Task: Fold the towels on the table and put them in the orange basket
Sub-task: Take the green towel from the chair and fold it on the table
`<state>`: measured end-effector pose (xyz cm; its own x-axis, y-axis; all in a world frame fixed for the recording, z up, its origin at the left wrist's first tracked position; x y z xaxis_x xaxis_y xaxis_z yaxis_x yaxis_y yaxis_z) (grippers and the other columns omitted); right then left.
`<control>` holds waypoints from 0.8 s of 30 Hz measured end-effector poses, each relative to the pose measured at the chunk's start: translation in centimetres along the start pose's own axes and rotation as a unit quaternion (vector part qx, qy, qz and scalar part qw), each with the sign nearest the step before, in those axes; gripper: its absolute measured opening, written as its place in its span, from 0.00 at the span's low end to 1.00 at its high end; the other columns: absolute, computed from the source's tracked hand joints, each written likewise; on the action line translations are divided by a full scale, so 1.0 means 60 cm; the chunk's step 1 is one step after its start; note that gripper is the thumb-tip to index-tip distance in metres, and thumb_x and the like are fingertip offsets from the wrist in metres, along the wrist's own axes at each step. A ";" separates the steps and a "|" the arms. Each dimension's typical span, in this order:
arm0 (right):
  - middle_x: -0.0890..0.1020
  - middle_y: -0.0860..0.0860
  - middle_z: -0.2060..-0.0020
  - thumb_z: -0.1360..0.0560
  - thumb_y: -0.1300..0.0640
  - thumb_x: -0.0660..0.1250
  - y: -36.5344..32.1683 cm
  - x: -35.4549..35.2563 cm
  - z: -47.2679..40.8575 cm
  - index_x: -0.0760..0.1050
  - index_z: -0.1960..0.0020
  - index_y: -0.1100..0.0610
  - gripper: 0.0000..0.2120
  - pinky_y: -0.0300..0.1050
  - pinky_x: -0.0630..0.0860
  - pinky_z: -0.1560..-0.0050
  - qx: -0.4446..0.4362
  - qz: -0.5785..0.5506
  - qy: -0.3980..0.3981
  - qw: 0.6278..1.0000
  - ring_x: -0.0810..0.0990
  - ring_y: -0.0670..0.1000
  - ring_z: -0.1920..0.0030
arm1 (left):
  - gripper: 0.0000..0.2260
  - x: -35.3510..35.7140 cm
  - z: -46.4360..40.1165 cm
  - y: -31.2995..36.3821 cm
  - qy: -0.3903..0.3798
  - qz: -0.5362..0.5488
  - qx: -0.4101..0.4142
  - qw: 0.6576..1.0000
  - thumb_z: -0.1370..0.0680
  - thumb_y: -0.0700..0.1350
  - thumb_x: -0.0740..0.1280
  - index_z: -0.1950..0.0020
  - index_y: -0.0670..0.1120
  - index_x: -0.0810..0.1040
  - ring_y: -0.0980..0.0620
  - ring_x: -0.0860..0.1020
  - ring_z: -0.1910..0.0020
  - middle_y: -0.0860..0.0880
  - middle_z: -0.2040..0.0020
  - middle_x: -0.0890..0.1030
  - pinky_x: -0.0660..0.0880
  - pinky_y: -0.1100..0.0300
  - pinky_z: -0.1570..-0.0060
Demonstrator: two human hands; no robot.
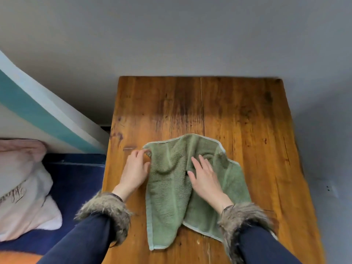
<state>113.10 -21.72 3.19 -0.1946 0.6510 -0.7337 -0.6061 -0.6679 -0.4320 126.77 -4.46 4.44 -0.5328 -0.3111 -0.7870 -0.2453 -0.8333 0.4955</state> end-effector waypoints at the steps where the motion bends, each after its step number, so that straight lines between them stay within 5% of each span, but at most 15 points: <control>1: 0.48 0.52 0.23 0.19 0.47 0.52 0.006 0.011 -0.006 0.50 0.23 0.51 0.27 0.52 0.46 0.25 0.009 0.016 -0.003 1.000 0.45 0.54 0.24 | 0.19 0.001 -0.004 0.004 0.021 -0.026 0.026 0.999 0.22 0.39 0.64 0.32 0.41 0.69 0.43 0.69 0.35 0.42 0.34 0.71 0.67 0.51 0.36; 5: 0.42 0.51 0.23 0.19 0.44 0.49 0.025 0.032 -0.021 0.47 0.23 0.50 0.27 0.57 0.41 0.26 0.022 0.076 0.020 0.997 0.39 0.54 0.24 | 0.17 0.029 -0.004 0.051 0.066 -0.108 0.176 0.976 0.24 0.39 0.67 0.36 0.39 0.73 0.40 0.72 0.36 0.40 0.36 0.74 0.72 0.44 0.41; 8: 0.39 0.51 0.24 0.20 0.43 0.50 0.035 0.037 -0.023 0.44 0.23 0.48 0.29 0.59 0.39 0.27 0.010 0.120 0.031 0.992 0.36 0.54 0.24 | 0.28 0.089 -0.001 0.040 -0.024 -0.169 0.162 0.972 0.22 0.55 0.62 0.25 0.45 0.60 0.45 0.55 0.24 0.45 0.24 0.59 0.52 0.43 0.28; 10: 0.39 0.50 0.24 0.21 0.41 0.51 0.044 0.038 -0.024 0.43 0.23 0.47 0.31 0.60 0.39 0.28 0.005 0.146 0.034 0.989 0.36 0.54 0.25 | 0.35 0.107 -0.011 0.018 -0.055 -0.219 0.148 0.963 0.25 0.64 0.58 0.23 0.52 0.50 0.47 0.45 0.23 0.50 0.22 0.49 0.43 0.42 0.28; 14: 0.38 0.49 0.24 0.23 0.38 0.52 0.054 0.034 -0.029 0.42 0.24 0.46 0.33 0.60 0.39 0.28 0.001 0.160 0.030 0.987 0.35 0.53 0.25 | 0.41 0.079 -0.051 -0.013 -0.056 -0.284 0.160 0.944 0.32 0.72 0.58 0.24 0.59 0.46 0.48 0.45 0.23 0.52 0.22 0.45 0.39 0.35 0.31; 19: 0.39 0.50 0.24 0.24 0.36 0.53 0.047 0.027 -0.034 0.44 0.23 0.47 0.35 0.60 0.39 0.28 0.022 0.154 0.028 0.987 0.37 0.53 0.24 | 0.39 0.034 -0.086 -0.019 -0.056 -0.353 0.162 0.920 0.30 0.67 0.62 0.24 0.59 0.49 0.44 0.44 0.23 0.49 0.22 0.47 0.37 0.33 0.33; 24: 0.44 0.51 0.23 0.22 0.40 0.53 -0.005 0.031 -0.028 0.49 0.24 0.48 0.30 0.62 0.41 0.27 -0.018 0.150 0.086 0.985 0.39 0.53 0.24 | 0.27 0.067 -0.013 0.017 -0.002 -0.213 0.160 0.964 0.21 0.53 0.59 0.24 0.52 0.54 0.44 0.45 0.23 0.46 0.22 0.49 0.43 0.36 0.30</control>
<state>114.21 -20.92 1.10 -0.2261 0.3535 -0.9077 -0.5117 -0.8360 -0.1981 125.00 -6.91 1.52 -0.3313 0.0300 -0.9431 -0.6799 -0.7006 0.2165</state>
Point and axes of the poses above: each hand's wrist, its own z-axis away from the middle knuckle, its own x-axis out of the palm, y = z × x, the point moved 7 cm from there along -z, towards the middle knuckle
